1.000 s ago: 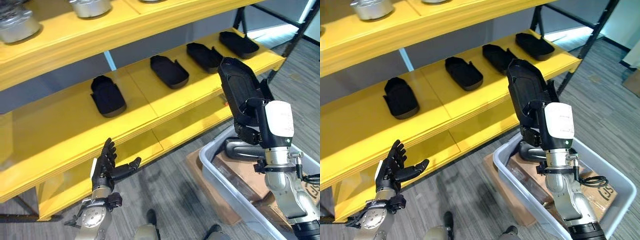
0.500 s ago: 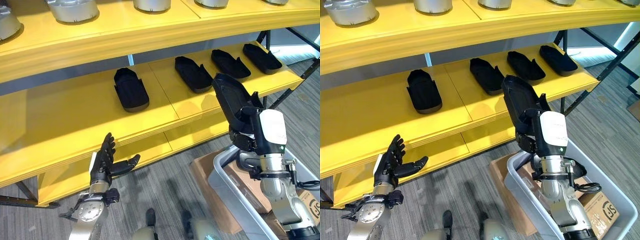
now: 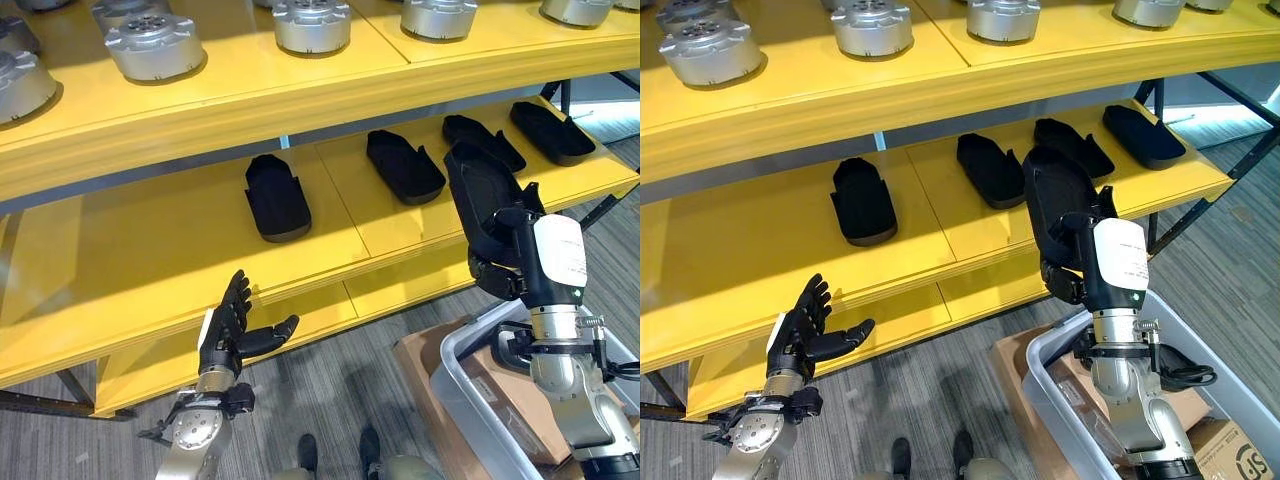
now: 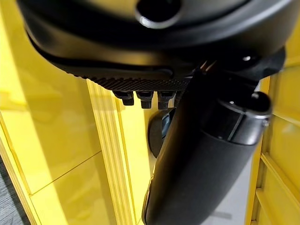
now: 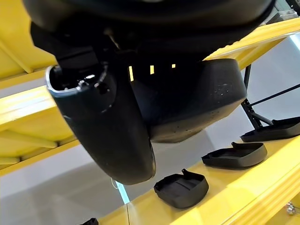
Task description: Move parts from the plastic box to the shelf.
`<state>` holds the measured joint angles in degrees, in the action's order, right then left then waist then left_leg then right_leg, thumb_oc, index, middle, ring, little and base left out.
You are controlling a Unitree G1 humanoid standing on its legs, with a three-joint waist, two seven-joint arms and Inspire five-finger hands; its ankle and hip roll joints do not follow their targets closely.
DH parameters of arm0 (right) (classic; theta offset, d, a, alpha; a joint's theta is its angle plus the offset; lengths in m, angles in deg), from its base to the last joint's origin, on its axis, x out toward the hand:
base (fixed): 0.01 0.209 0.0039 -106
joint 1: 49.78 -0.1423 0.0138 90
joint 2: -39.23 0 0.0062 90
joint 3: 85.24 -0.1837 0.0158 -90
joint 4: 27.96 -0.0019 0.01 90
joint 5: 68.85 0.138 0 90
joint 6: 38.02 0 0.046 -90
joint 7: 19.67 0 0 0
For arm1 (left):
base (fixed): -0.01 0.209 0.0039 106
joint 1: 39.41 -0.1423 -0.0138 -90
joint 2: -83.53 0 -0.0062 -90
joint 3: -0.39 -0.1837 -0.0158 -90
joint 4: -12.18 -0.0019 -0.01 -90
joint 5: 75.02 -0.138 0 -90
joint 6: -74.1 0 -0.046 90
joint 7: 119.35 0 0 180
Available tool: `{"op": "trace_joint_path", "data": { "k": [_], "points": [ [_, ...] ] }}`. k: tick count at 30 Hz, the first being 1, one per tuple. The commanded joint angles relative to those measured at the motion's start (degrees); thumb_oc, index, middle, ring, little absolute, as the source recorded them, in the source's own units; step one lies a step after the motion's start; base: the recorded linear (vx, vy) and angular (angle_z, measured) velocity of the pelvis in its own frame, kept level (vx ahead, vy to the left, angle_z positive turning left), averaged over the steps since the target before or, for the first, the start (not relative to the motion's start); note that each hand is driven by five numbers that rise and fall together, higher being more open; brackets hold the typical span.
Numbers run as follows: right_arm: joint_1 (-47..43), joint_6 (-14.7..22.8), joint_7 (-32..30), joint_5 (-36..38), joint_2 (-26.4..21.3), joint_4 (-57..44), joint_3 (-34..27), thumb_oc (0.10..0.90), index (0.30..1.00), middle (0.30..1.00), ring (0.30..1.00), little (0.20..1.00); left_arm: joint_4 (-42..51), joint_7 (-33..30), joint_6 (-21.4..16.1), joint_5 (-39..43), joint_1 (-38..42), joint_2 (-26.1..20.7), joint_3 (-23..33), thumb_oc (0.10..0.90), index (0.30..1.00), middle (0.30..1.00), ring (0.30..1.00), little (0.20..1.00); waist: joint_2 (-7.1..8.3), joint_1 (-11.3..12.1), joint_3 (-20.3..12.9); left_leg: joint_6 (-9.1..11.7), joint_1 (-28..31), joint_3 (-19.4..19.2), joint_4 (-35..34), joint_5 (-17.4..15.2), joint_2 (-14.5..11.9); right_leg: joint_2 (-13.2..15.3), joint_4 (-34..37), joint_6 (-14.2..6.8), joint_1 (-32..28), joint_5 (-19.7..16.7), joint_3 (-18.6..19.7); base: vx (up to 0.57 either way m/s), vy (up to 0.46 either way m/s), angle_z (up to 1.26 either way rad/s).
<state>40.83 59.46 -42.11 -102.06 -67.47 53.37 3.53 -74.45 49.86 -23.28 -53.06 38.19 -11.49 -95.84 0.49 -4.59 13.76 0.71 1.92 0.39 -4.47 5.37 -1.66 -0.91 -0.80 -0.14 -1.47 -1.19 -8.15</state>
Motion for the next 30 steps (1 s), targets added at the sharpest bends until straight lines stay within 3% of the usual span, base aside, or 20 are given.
{"op": "trace_joint_path", "data": {
  "k": [1,4,5,6,7,8,9,11,14,16,20,24,26,30],
  "points": [
    [-6.18,5.10,-5.04,2.92,-3.82,-6.67,-5.27,0.400,0.300,0.300,0.300,0.300,6.32,-0.14,-4.77,-1.53,3.32,-2.25,2.30,0.900,1.000,1.000,1.000,1.000,1.90,0.32,-4.34,0.13,-0.85,-5.12,10.17,-9.16,1.86,1.11,-1.52,-2.98,2.94,1.67,0.01,-0.10,-0.072,0.51],
    [-6.55,5.05,-6.20,2.67,-4.58,-6.81,-5.96,0.400,0.300,0.300,0.300,0.300,6.22,0.32,-4.81,-0.66,4.46,-2.64,1.56,0.900,1.000,1.000,1.000,1.000,2.23,-0.29,-3.27,1.01,-3.62,-7.41,15.26,-10.20,-0.21,2.59,-2.50,-2.57,3.43,1.85,-1.81,-0.10,-0.047,0.74],
    [-5.82,4.09,-8.36,1.85,-5.14,-6.89,-7.17,0.400,0.300,0.300,0.300,0.300,6.94,0.64,-5.21,1.12,4.99,-3.11,1.00,0.900,1.000,1.000,1.000,1.000,2.63,-1.10,-2.74,2.54,-4.30,-11.57,15.71,-6.36,-10.47,4.95,-3.58,-2.29,3.70,2.86,-4.44,-0.08,0.020,0.97],
    [-5.23,3.74,-9.09,1.70,-5.25,-7.05,-7.95,0.400,0.300,0.300,0.300,0.300,7.25,0.41,-5.29,1.46,5.13,-3.14,1.02,0.900,1.000,1.000,1.000,1.000,2.22,-1.44,-3.03,3.73,-3.94,-12.46,13.25,-2.98,-14.02,5.40,-3.99,-2.62,3.88,3.44,-5.58,-0.06,0.036,0.93],
    [-4.53,3.63,-9.55,1.58,-5.34,-7.06,-8.40,0.400,0.300,0.300,0.300,0.300,7.36,0.42,-5.30,1.68,5.16,-3.09,0.80,0.900,1.000,1.000,1.000,1.000,1.51,-1.60,-3.25,4.75,-3.44,-12.15,10.45,0.32,-15.79,5.26,-4.61,-2.61,3.97,4.26,-6.13,0.02,0.029,0.75],
    [-4.36,3.65,-9.59,1.57,-5.39,-7.09,-8.47,0.400,0.300,0.300,0.300,0.300,7.34,0.42,-5.31,1.69,5.13,-3.04,0.69,0.900,1.000,1.000,1.000,1.000,1.36,-1.69,-3.36,5.05,-3.04,-12.03,9.59,0.75,-15.91,5.10,-4.87,-2.52,3.98,4.61,-6.30,0.05,0.092,0.83],
    [-4.07,3.42,-10.59,1.69,-5.50,-7.18,-8.61,0.400,0.300,0.300,0.300,0.300,7.71,-0.16,-5.24,1.52,5.45,-3.32,0.69,0.900,1.000,1.000,1.000,1.000,0.30,-1.82,-3.32,6.18,-3.63,-10.71,5.42,6.05,-18.80,5.48,-6.83,-2.64,5.09,5.46,-6.29,0.03,0.119,0.66],
    [-4.96,3.35,-11.44,1.81,-5.87,-7.19,-7.92,0.400,0.300,0.300,0.300,0.300,8.22,-0.73,-5.23,1.16,5.69,-3.77,0.89,0.900,1.000,1.000,1.000,1.000,-0.94,-1.51,-2.66,7.29,-3.52,-9.18,1.52,9.83,-20.46,5.52,-9.92,-2.67,7.19,6.61,-5.88,-0.01,0.133,0.35],
    [-5.54,3.12,-11.66,1.69,-6.27,-6.62,-7.22,0.400,0.300,0.300,0.300,0.300,8.63,-1.06,-5.30,0.93,5.42,-3.67,1.26,0.900,1.000,1.000,1.000,1.000,-2.12,-1.28,-2.12,8.85,-3.97,-9.14,-0.08,12.39,-21.50,6.02,-13.37,-2.87,9.41,7.50,-5.53,-0.03,0.154,-0.15],
    [-5.60,2.25,-11.88,1.04,-6.70,-5.98,-7.38,0.400,0.300,0.300,0.300,0.300,8.81,-0.98,-5.90,1.57,5.43,-3.68,1.46,0.900,1.000,1.000,1.000,1.000,-3.30,-1.09,-0.92,9.42,-4.46,-11.52,0.10,12.85,-22.19,8.31,-16.78,-3.41,10.84,8.27,-6.44,-0.01,0.260,0.03],
    [-5.86,1.72,-11.59,0.51,-5.43,-5.59,-6.27,0.400,0.300,0.300,0.300,0.300,8.46,-1.12,-6.42,1.81,5.27,-3.78,1.67,0.900,1.000,1.000,1.000,1.000,-4.01,-0.19,-0.85,8.73,-3.52,-12.01,0.95,8.02,-20.60,10.12,-17.47,-4.91,11.28,7.64,-5.29,0.06,0.263,0.07],
    [-6.04,1.24,-11.09,0.36,-5.02,-5.82,-6.23,0.400,0.300,0.300,0.300,0.300,8.52,-0.83,-6.95,2.18,5.79,-4.44,1.42,0.900,1.000,1.000,1.000,1.000,-3.07,0.11,0.01,7.72,-5.95,-12.42,8.16,2.66,-18.26,13.06,-16.17,-6.14,9.45,6.26,-5.44,0.05,0.172,0.03],
    [-6.40,0.79,-10.15,-0.23,-4.66,-6.32,-6.23,0.400,0.300,0.300,0.300,0.300,8.41,-0.59,-7.18,2.26,6.44,-5.22,1.14,0.900,1.000,1.000,1.000,1.000,-2.66,0.42,0.42,6.90,-6.91,-11.85,11.77,-1.58,-15.56,16.23,-13.64,-7.80,6.69,4.51,-5.67,0.13,0.328,0.16],
    [-8.82,0.55,-9.08,-0.42,-4.43,-6.30,-5.05,0.400,0.300,0.300,0.300,0.300,8.40,-0.12,-7.22,2.08,7.08,-6.78,1.05,0.900,1.000,1.000,1.000,1.000,-1.49,1.16,0.01,5.65,-7.82,-11.67,13.82,-4.62,-13.01,18.76,-10.43,-9.18,4.49,2.47,-6.24,0.11,0.272,0.17]
  ]
}}
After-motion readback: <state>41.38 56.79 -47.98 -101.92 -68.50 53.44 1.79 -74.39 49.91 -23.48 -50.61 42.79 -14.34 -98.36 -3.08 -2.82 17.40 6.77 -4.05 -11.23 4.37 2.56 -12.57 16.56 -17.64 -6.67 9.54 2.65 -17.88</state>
